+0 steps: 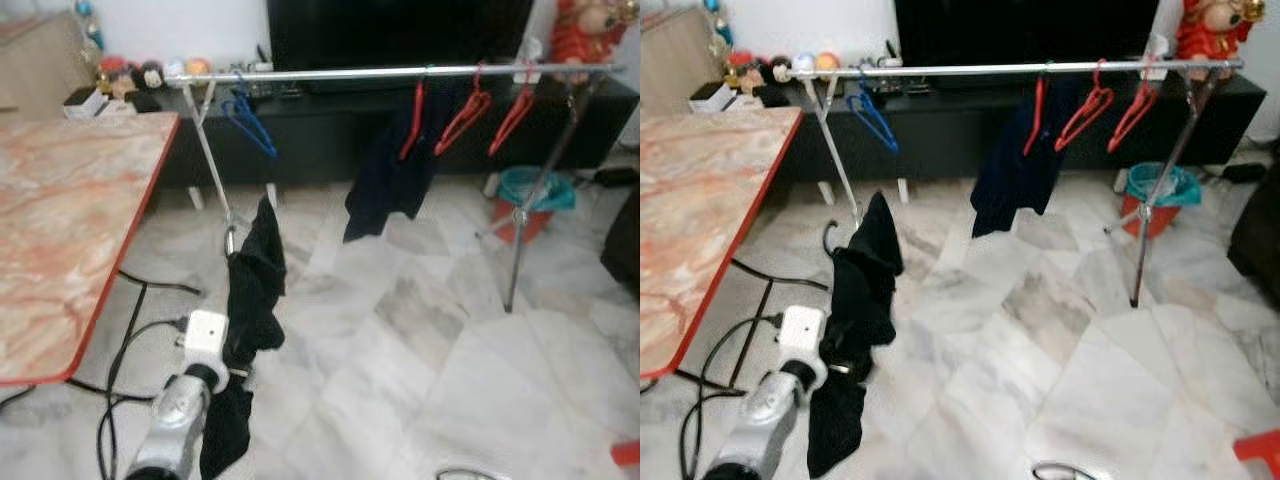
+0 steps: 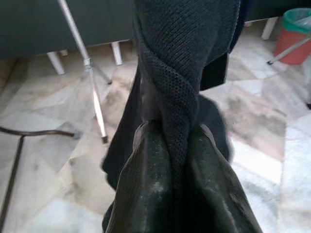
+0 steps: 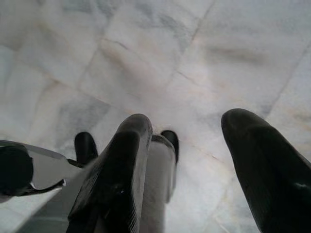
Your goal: Hang hanger
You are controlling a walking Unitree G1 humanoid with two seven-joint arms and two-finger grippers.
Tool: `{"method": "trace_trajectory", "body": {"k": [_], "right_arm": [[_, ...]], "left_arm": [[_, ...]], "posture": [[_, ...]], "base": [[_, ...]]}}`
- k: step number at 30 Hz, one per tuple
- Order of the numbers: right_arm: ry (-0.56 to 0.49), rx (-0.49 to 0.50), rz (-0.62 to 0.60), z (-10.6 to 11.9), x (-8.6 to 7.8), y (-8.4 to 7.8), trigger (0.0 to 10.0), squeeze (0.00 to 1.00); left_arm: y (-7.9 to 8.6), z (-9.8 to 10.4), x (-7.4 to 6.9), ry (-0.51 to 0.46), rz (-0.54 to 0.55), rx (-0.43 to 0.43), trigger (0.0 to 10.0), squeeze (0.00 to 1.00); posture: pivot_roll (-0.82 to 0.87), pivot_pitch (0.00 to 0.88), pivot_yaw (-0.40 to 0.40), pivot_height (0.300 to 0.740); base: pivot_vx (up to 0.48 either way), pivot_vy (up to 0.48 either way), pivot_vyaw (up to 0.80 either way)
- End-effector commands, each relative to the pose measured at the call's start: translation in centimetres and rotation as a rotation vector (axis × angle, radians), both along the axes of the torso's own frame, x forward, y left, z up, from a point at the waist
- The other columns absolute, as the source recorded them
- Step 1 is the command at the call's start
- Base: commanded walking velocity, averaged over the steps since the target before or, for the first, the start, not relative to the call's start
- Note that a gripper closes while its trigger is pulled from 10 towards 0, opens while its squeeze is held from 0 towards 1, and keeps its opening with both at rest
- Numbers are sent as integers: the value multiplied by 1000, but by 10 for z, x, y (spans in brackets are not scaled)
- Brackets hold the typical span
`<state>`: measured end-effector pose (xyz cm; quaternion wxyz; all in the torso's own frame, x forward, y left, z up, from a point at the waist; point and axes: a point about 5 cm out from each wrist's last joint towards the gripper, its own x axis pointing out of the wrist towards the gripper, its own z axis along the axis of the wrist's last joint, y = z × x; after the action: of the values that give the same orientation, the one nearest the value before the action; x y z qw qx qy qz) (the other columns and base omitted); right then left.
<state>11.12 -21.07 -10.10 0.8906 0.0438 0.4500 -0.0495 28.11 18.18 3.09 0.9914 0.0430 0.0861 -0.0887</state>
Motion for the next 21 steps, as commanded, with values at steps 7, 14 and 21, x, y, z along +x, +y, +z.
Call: {"method": "trace_trajectory", "body": {"k": [7, 14, 21], "right_arm": [[5, -7, -9, 0, -2, -2, 10000, 0], [5, -7, -9, 0, -1, -2, 10000, 0], [3, -7, -9, 0, 0, -2, 10000, 0]], "left_arm": [[-6, 12, 6, -52, -28, -16, 10000, 0], [-6, 12, 6, -53, -31, -20, 10000, 0], [-6, 13, 6, -56, -32, -24, 10000, 0]], "posture": [[-33, 0, 41, 740], [-31, 0, 41, 740], [-30, 0, 42, 740]], "base": [[-34, 0, 0], [-265, 0, 0], [-302, 0, 0]]}}
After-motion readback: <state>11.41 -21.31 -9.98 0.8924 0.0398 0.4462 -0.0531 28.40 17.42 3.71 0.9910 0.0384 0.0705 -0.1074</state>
